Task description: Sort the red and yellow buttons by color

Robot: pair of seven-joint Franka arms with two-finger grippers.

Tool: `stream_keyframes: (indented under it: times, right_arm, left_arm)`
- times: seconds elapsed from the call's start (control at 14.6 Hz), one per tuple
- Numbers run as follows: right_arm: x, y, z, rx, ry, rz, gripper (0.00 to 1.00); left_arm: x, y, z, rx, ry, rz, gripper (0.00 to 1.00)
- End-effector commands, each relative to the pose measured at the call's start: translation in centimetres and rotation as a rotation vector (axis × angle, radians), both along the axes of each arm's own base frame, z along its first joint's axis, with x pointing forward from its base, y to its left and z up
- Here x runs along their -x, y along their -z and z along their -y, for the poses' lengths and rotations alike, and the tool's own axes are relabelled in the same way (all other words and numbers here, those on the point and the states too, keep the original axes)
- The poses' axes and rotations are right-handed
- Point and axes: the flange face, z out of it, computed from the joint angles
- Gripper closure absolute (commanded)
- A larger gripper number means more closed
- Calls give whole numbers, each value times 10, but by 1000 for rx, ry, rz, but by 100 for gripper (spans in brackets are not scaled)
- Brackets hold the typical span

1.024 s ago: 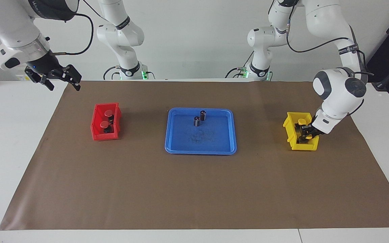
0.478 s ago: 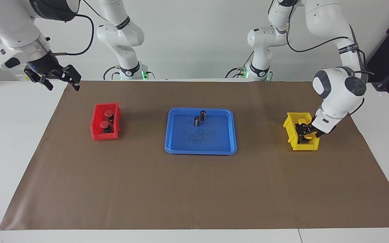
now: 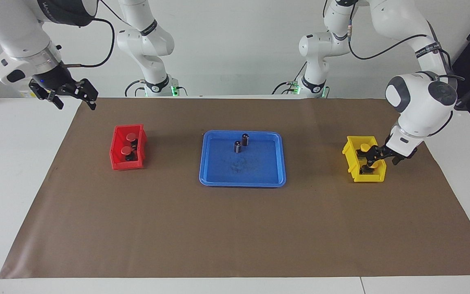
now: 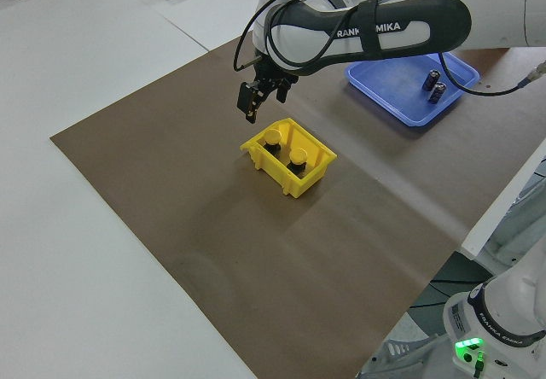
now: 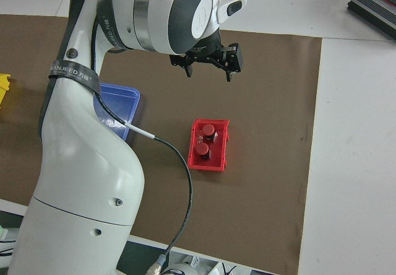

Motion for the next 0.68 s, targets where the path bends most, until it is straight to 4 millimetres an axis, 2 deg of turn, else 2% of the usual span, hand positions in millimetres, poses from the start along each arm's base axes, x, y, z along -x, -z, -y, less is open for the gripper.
stream_keyframes:
  times: [0.0, 0.14, 0.34, 0.55, 0.61]
  right_arm:
    - [1, -2, 0, 17, 7, 12, 0]
    - [1, -2, -1, 15, 8, 8, 0]
    - [1, -2, 0, 15, 10, 9, 0]
    - [1, -2, -1, 15, 10, 6, 0]
    - [1, -3, -1, 15, 10, 8, 0]
  left_arm:
    - [0, -32, 2, -20, 18, -7, 0]
    - [7, -54, 2, -21, 16, 8, 0]
    - [29, -95, 3, -21, 13, 7, 0]
    - [44, -125, 27, -18, 47, -29, 0]
    - [45, -132, 28, -17, 47, -43, 0]
